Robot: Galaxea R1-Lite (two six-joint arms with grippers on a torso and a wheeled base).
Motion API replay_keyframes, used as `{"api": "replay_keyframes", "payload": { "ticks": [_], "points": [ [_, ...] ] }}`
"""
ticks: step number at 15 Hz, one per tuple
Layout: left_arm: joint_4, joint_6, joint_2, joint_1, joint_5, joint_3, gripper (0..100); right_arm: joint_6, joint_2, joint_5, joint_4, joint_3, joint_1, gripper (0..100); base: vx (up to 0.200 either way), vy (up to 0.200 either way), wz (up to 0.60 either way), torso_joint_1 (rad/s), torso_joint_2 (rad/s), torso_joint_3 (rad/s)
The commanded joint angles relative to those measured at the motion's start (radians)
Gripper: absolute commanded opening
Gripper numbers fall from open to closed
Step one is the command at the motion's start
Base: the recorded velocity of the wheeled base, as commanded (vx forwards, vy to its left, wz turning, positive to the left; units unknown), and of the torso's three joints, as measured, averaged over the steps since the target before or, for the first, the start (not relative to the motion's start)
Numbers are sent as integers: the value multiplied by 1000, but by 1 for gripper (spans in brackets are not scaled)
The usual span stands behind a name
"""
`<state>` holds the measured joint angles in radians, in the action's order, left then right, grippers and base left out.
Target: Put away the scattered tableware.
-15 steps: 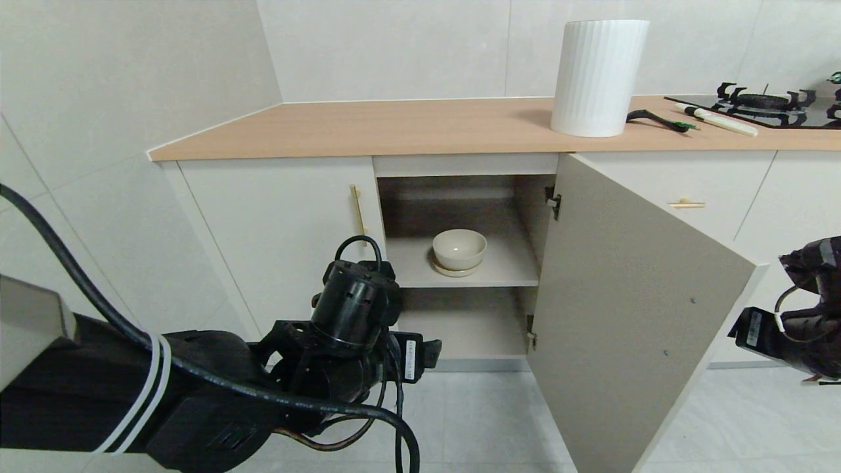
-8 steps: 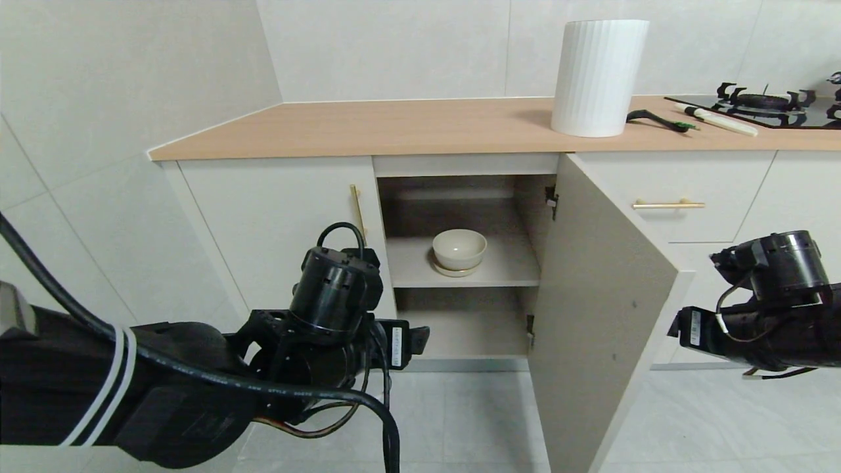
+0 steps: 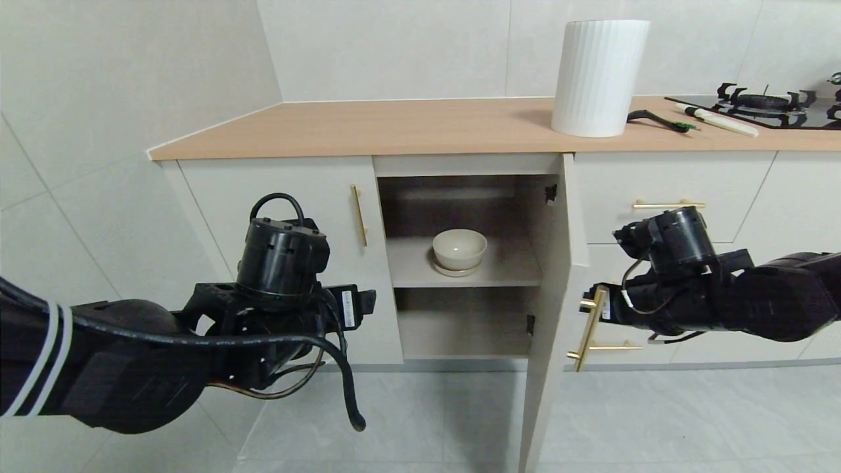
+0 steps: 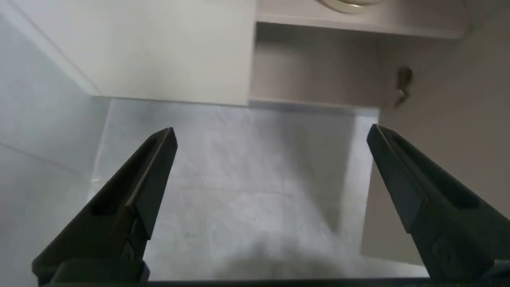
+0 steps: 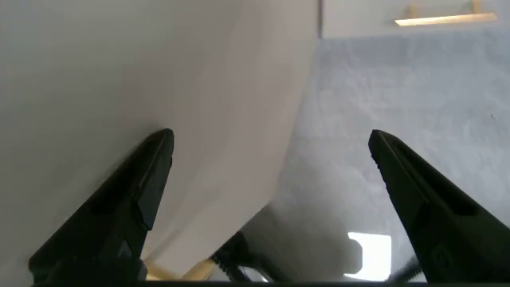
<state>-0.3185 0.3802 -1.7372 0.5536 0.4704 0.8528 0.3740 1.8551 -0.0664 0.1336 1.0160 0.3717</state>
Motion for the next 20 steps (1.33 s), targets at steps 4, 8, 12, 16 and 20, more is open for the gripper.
{"api": "replay_keyframes", "payload": {
  "ticks": [4,8,12,16,20],
  "points": [
    [18,-53,120,-9,-61,-41,100,-35,173,0,-37,204,59,100,0,0,0,0,0,0],
    [26,-58,128,-8,-73,-63,100,-29,260,0,-34,285,64,100,0,0,0,0,0,0],
    [26,-58,128,-8,-72,-63,100,-26,311,-1,-32,326,72,100,50,0,0,1,-1,3],
    [30,-63,156,-38,-69,-57,100,8,345,-3,-29,354,87,100,200,0,0,-4,1,5],
    [33,-129,248,-115,-53,-34,100,98,385,-7,12,406,93,100,50,0,0,3,1,-2]
  ]
}}
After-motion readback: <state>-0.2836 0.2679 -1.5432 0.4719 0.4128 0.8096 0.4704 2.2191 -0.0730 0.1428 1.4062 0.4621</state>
